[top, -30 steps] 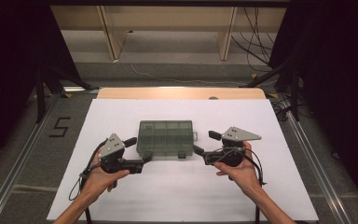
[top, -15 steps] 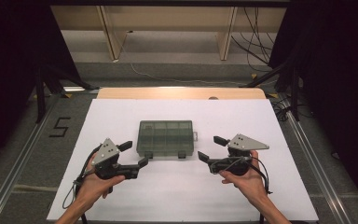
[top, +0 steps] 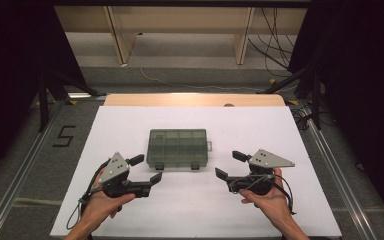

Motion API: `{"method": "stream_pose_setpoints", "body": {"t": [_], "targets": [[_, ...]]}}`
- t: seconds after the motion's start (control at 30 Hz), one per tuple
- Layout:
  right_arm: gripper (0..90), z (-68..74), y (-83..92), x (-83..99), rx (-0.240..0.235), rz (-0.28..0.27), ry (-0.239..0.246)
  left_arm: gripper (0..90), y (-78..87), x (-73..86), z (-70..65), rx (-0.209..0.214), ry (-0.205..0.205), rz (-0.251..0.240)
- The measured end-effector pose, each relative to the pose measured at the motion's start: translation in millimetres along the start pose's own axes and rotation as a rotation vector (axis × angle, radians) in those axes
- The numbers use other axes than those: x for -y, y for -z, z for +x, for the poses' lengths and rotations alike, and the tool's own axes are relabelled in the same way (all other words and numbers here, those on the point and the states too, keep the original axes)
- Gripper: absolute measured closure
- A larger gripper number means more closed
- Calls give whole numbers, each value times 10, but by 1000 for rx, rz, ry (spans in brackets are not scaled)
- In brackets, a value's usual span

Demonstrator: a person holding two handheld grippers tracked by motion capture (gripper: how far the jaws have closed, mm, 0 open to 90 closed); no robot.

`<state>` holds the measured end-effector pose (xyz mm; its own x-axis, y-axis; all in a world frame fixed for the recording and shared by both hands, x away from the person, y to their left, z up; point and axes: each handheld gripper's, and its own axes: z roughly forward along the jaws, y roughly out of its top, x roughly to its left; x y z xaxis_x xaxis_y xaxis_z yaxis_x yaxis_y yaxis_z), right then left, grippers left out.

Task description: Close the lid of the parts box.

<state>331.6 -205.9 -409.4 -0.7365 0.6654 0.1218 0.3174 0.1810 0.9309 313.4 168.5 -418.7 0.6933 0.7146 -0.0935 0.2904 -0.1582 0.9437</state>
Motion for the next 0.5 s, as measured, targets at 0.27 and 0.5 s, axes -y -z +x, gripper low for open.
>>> {"method": "stream_pose_setpoints", "body": {"t": [0.27,0.5], "targets": [[171,27,44,56,12,-16,-10,162,17,7,-4,4,-8,-3],[167,59,135,84,34,-11,-5,161,25,-1,-41,7,3,-8]]}}
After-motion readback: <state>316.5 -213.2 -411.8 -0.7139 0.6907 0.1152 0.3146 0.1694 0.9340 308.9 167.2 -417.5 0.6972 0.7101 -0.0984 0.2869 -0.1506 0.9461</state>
